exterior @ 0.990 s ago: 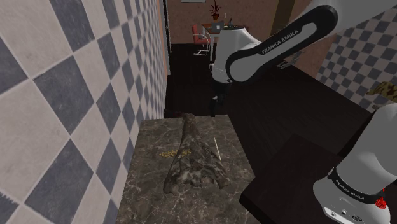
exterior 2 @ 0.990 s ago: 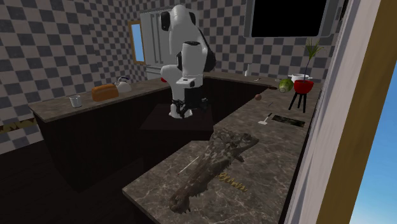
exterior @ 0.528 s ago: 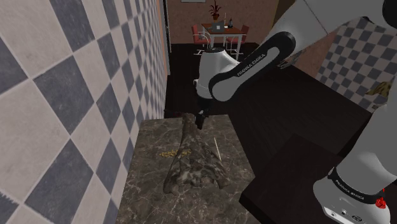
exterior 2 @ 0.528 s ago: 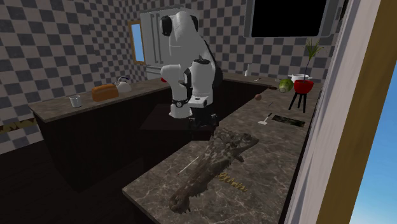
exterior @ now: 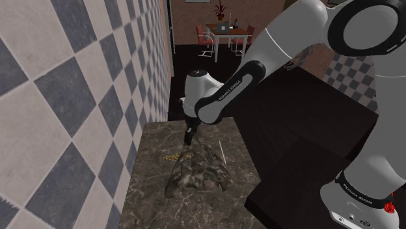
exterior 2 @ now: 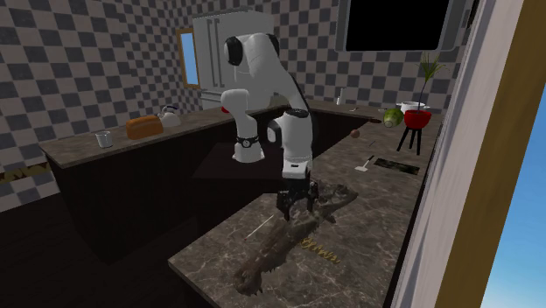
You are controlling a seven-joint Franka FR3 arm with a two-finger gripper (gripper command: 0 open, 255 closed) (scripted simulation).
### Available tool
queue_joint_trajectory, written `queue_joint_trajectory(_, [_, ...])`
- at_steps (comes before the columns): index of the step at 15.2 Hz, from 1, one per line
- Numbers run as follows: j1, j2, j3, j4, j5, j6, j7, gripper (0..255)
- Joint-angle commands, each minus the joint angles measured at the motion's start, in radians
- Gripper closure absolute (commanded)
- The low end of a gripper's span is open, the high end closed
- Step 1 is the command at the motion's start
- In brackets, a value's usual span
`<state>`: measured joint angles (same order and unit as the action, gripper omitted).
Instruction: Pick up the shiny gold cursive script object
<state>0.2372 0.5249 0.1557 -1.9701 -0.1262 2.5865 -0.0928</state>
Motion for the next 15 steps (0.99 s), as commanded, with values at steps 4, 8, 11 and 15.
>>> queue_joint_trajectory(4, [0.04, 0.184, 0.003, 0.157, -0.032, 0.013, -0.032, 0])
queue_joint_trajectory(8, [0.065, 0.277, -0.003, 0.238, -0.041, 0.027, -0.046, 0])
queue_joint_trajectory(11, [0.069, 0.312, -0.009, 0.252, -0.045, 0.047, -0.044, 0])
queue_joint_trajectory(15, [0.073, 0.343, -0.013, 0.267, -0.048, 0.063, -0.042, 0])
